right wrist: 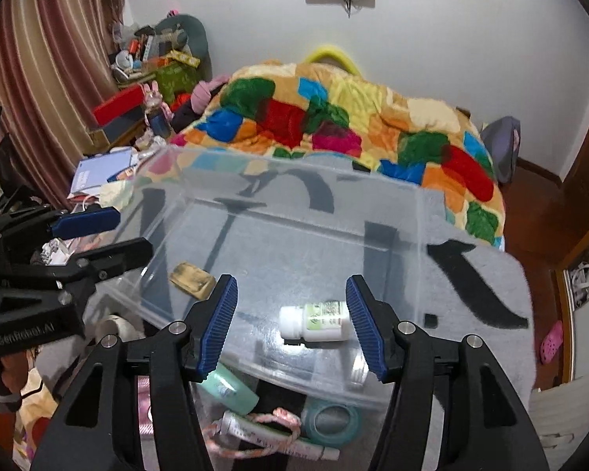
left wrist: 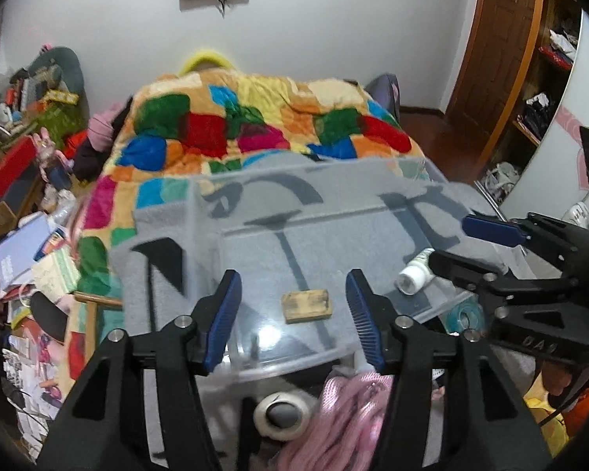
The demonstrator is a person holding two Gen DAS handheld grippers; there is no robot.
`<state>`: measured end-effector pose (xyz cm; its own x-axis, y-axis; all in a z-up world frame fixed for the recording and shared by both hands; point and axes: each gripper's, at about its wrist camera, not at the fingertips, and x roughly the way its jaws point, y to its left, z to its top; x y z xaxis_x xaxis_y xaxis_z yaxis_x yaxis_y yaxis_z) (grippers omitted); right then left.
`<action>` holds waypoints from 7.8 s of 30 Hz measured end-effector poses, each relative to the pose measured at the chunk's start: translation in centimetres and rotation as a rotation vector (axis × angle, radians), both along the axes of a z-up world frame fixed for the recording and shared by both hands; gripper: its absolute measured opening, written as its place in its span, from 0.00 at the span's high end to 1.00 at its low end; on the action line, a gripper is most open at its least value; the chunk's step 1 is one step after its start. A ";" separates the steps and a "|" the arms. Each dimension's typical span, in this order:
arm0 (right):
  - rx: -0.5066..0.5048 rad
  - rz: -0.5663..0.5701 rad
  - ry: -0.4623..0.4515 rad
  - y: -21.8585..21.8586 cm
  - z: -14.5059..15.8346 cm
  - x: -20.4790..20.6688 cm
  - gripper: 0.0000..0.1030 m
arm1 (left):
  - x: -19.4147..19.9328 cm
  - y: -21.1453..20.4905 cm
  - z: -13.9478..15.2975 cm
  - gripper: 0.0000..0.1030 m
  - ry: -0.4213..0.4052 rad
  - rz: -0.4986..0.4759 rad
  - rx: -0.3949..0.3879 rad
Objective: Organize objects
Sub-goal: 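Carry soap bar and pill bottle into the clear box and open both tools, then grasp the white tape roll with the left tool while the right grasps the teal tape, then lower both tape rolls into the clear box and open both tools, then grasp the bagged pink rope with the left tool while the right grasps the braided cord, then drop the pink rope and braided cord into the clear box, opening both tools, then grasp the mint-green lotion bottle with the left tool while the right grasps the ointment tube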
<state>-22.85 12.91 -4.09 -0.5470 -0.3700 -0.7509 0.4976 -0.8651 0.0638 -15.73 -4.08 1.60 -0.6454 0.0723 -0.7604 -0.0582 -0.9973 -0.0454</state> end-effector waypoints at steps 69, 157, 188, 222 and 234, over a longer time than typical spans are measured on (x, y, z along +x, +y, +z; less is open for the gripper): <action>-0.093 -0.063 0.085 7.5 0.4 7.5 0.65 | 10.7 -1.7 -2.0 0.69 0.115 0.006 0.051; -0.204 0.034 0.010 5.3 -0.2 7.6 0.95 | 11.5 1.3 -2.8 0.49 0.083 -0.005 0.089; -0.164 -0.044 0.003 0.3 -0.9 -2.4 0.95 | -2.5 1.3 0.0 0.49 0.083 0.021 0.021; 0.095 0.268 -0.047 2.7 -6.0 6.0 0.50 | 5.5 3.1 -3.8 0.35 -0.033 -0.065 -0.005; 0.103 0.295 -0.068 4.2 -7.7 6.5 0.83 | 4.2 6.1 -7.1 0.22 -0.117 -0.091 0.000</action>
<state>-16.30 17.13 -11.79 -0.3752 -0.4253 -0.8236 0.7253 -0.6879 0.0248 -11.52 2.05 -5.48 -0.5433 0.1264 -0.8300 -0.1430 -0.9881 -0.0568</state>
